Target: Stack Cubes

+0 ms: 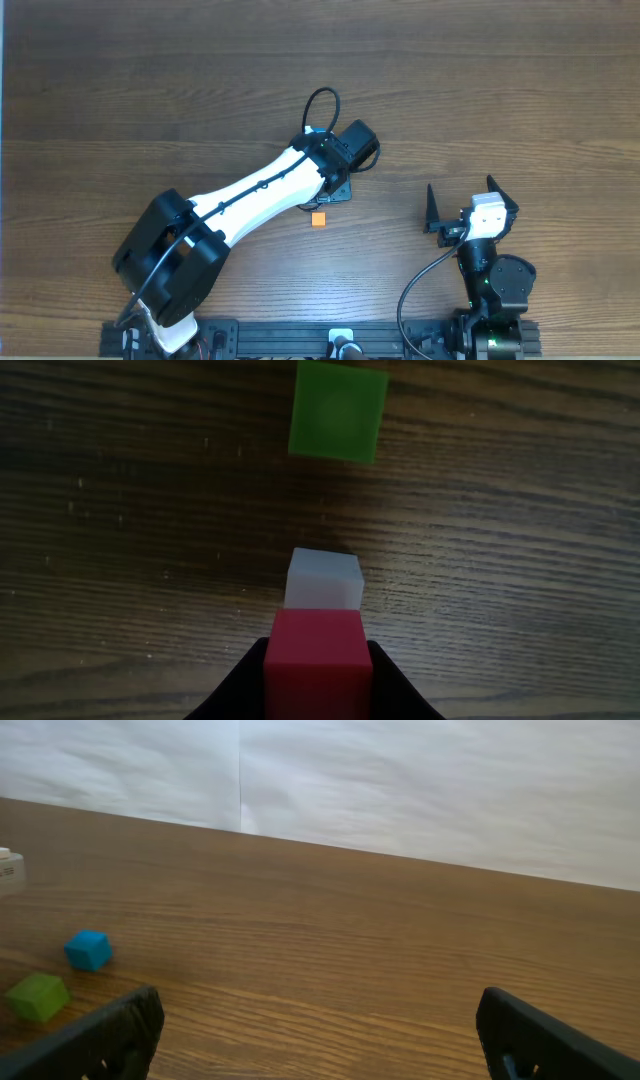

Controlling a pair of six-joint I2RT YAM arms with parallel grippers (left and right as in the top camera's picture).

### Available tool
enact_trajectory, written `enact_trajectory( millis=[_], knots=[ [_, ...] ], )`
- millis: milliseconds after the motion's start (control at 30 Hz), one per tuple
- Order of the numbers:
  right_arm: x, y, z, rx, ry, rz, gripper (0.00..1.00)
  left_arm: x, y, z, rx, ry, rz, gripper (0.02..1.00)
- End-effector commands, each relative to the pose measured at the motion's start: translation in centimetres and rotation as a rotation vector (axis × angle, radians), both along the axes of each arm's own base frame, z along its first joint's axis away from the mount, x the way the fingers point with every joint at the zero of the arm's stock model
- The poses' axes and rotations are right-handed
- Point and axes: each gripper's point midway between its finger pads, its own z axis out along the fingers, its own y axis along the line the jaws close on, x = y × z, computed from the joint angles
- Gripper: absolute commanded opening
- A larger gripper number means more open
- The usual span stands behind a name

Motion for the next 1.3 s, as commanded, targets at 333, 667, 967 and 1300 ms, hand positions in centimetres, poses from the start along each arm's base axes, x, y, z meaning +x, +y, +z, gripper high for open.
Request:
enact_trajectory(
  millis=[333,667,967,1300],
  knots=[
    [0.0,0.1,-0.3,-0.004,0.003,0.002,0.991,0.6,0.1,-0.5,0.015,-0.011,-0.003,0.058],
    [0.0,0.1,-0.3,-0.004,0.003,0.002,0.993,1.0,0.6,-1.1,0.035,-0.007,0.009,0.06],
    [0.0,0.1,-0.3,-0.004,0.003,0.002,0.993,1.2,0.8,-1.4,0.046,-0.011,0.014,0.069],
    [0.0,0.1,-0.3,-0.004,0.003,0.002,0.991,1.3,0.7,-1.3,0.04,-0.015,0.013,0.071]
  ],
)
